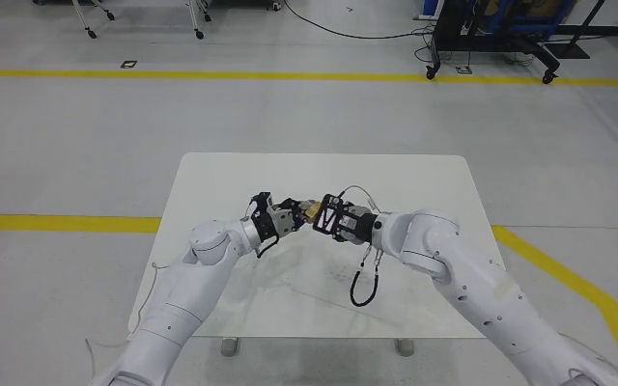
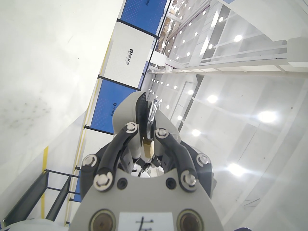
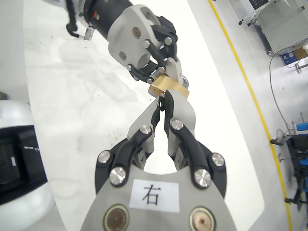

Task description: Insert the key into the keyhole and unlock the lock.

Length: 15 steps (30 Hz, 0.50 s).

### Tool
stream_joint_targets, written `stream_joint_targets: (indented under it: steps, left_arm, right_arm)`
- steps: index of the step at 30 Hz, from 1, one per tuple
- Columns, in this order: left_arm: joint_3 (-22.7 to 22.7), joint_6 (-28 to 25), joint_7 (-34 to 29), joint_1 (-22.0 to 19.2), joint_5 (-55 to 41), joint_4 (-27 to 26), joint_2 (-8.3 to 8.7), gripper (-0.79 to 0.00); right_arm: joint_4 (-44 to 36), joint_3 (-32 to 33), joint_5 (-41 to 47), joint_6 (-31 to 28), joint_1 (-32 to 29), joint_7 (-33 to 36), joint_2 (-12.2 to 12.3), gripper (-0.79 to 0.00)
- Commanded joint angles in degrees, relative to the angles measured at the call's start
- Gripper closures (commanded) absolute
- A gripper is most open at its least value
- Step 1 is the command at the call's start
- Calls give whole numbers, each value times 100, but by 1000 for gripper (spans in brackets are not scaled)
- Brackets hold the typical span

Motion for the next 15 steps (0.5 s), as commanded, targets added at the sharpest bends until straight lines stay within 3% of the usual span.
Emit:
stream_joint_targets:
  steps: [1, 8, 13, 14, 15]
  left_arm:
    - [-20, -142, 89, 35, 121, -55, 9, 0]
    - [-59, -416, 362, 163, 418, -228, 26, 0]
    - [-87, -405, 372, 192, 409, -255, 27, 0]
    - [-100, -387, 358, 189, 378, -245, 27, 0]
    - [-112, -369, 342, 184, 351, -237, 27, 0]
  right_arm:
    - [22, 166, 286, 55, -130, -157, 15, 0]
    - [179, 480, 1149, -189, -362, -367, 44, 0]
    - [238, 493, 1228, -345, -299, -256, 41, 0]
    - [208, 493, 1168, -342, -283, -228, 42, -246]
    - [161, 503, 1105, -318, -280, -220, 43, -419]
